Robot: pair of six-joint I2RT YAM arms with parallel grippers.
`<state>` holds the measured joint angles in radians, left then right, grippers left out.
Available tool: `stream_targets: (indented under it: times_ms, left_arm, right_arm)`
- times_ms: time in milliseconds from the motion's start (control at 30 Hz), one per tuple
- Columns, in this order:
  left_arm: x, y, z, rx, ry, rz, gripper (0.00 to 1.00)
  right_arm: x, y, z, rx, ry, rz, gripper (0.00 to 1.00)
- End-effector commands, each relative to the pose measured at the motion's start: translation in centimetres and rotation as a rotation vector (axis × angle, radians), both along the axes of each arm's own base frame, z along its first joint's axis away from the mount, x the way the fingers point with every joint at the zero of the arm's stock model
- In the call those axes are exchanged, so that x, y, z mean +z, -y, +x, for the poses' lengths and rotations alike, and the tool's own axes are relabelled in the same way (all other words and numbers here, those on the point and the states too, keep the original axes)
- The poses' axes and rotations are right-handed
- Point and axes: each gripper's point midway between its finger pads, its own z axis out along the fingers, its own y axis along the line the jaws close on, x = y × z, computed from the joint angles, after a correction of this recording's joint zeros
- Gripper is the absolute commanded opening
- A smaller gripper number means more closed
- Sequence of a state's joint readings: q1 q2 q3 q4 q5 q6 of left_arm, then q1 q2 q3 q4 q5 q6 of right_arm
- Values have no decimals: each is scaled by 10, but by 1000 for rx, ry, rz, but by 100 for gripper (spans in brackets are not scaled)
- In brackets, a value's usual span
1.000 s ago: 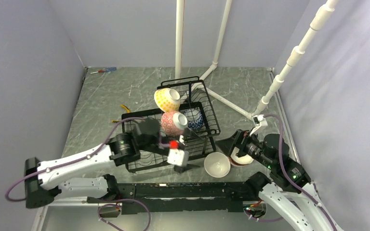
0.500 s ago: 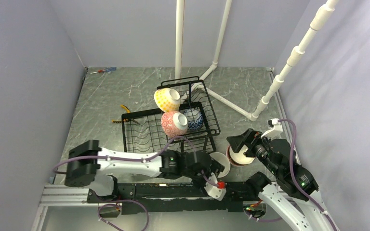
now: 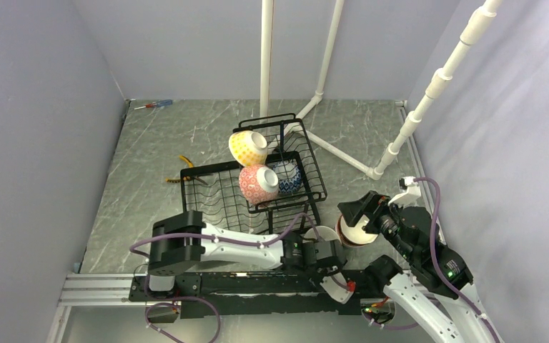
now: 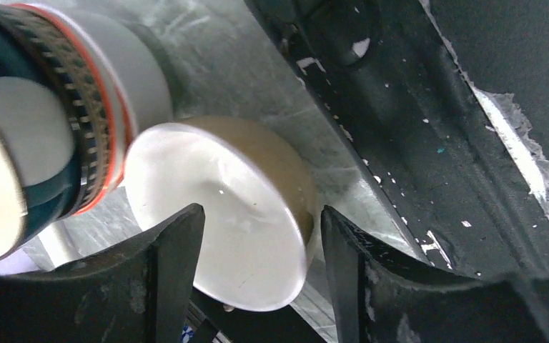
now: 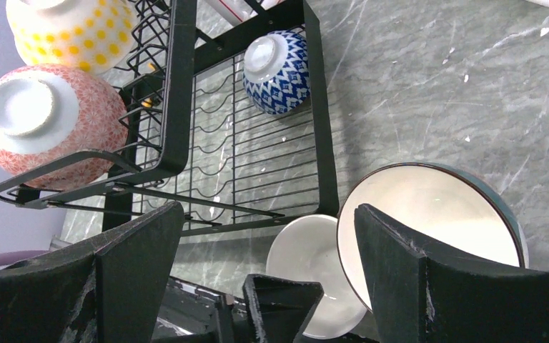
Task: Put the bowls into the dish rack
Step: Pick up the bowl from the center of the board.
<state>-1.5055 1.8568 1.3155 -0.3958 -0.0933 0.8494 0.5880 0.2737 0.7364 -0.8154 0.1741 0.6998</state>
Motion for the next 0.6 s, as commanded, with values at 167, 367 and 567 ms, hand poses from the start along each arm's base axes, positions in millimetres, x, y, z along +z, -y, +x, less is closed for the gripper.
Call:
stream_targets:
  times_ms: [167,367,567]
  left_arm:
    - [-27,-5,6,12,44,111,57]
    - [-38,-5,9,24,56,129,40]
    - [-31,-7,9,30,64,107,19]
  right_arm:
    - [16,2,1,0,51,8,94]
    - [15,-1,1,12,53,9,94]
    - [19,-2,2,19,60,5,94]
